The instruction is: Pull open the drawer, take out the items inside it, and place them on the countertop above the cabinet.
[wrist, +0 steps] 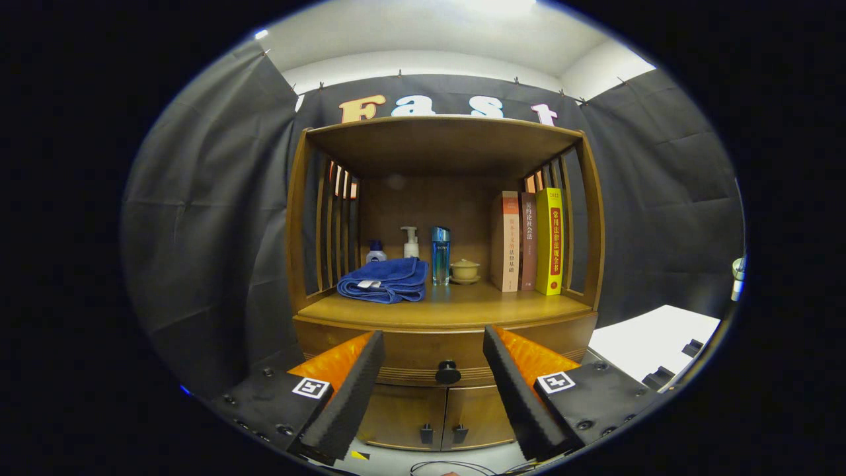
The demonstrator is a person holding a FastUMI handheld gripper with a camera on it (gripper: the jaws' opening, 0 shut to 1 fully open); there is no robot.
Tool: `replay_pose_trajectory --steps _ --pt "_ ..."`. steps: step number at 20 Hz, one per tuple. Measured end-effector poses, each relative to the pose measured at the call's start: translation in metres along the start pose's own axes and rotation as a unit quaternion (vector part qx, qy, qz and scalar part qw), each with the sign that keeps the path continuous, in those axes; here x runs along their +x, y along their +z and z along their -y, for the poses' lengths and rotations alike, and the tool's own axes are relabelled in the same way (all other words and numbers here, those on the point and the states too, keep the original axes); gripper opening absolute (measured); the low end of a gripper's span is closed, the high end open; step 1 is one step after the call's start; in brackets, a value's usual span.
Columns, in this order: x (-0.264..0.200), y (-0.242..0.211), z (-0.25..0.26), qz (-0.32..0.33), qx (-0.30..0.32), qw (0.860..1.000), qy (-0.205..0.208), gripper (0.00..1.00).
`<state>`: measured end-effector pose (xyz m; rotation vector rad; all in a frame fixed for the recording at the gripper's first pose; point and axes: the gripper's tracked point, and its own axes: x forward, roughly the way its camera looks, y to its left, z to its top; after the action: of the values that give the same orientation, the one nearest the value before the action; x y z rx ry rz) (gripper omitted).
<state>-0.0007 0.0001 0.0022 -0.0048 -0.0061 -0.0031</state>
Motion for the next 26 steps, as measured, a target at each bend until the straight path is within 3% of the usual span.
replay_pose_trajectory --steps 26 --pt "0.0008 -0.0025 -0.0012 0.001 -0.007 1.000 -0.003 0.98"
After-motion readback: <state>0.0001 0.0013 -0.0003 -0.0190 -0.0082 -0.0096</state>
